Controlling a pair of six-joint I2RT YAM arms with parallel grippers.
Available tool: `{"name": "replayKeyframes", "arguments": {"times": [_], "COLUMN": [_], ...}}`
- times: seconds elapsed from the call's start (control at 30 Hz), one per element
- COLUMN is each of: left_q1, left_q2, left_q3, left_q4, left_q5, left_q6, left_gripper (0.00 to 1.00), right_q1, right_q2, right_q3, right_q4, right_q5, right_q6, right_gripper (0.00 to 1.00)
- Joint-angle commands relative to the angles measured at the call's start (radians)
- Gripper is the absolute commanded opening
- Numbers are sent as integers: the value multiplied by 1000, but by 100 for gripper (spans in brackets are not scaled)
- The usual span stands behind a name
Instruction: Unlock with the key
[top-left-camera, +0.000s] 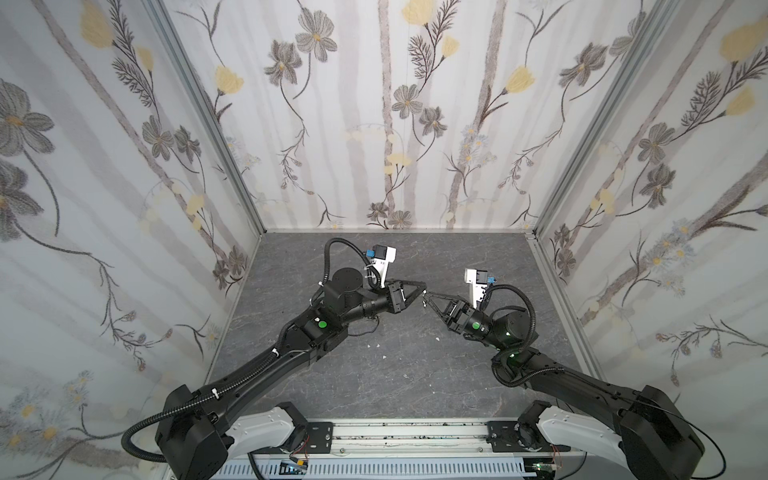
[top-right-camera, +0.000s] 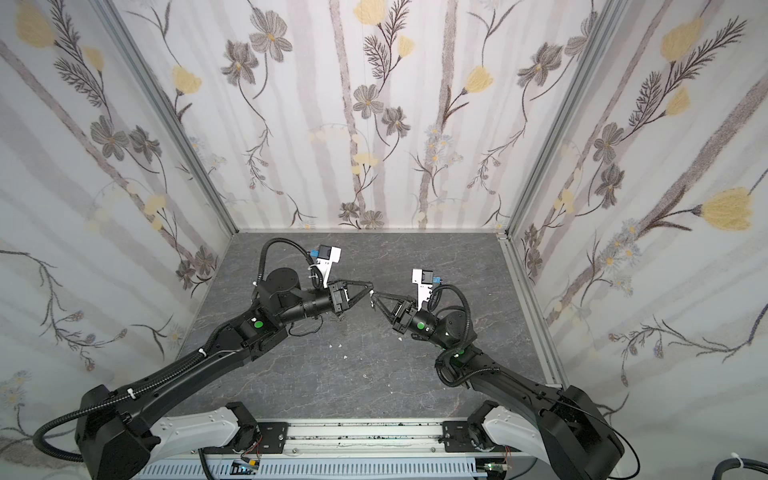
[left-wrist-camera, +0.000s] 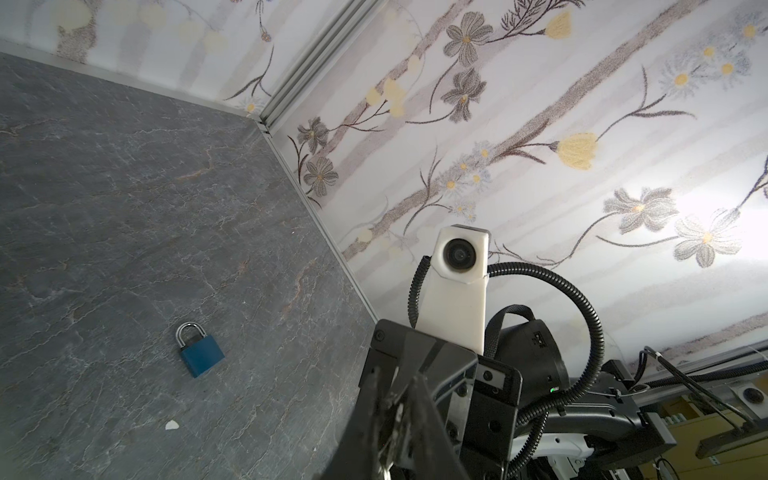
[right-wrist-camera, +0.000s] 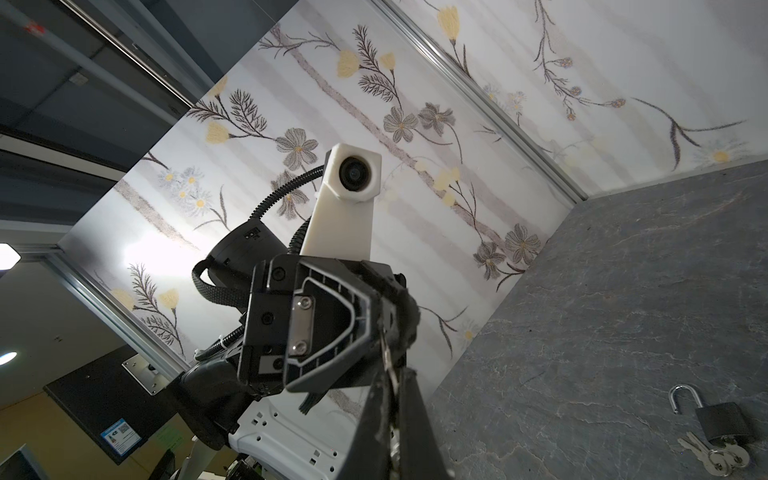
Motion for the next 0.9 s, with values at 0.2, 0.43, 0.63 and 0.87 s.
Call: {"name": "replayKeyframes", "arguments": {"times": [0.2,0.43,0.63,0.87], "left_q1": [52,50,47,49], "left_q2": [-22,26,47,41], "left_q3": [-26,-15,-12,-7], "left_q4": [80,160,187,146], "left_q5": [51,147,174,138], "left_q6": [-82,-126,-138,-125], "left_gripper": [41,30,5,41], "right_q1": [-12,-14,-16,-28], "right_q2": [-23,-25,-22,-26], "right_q3": [-20,-17,-13,-19], "right_q4": [42,45,41,12], "right_q5": [-26,-36,-42,-40], "right_q6": [2,-1,0,-2], "right_gripper": [0,0,0,0]}}
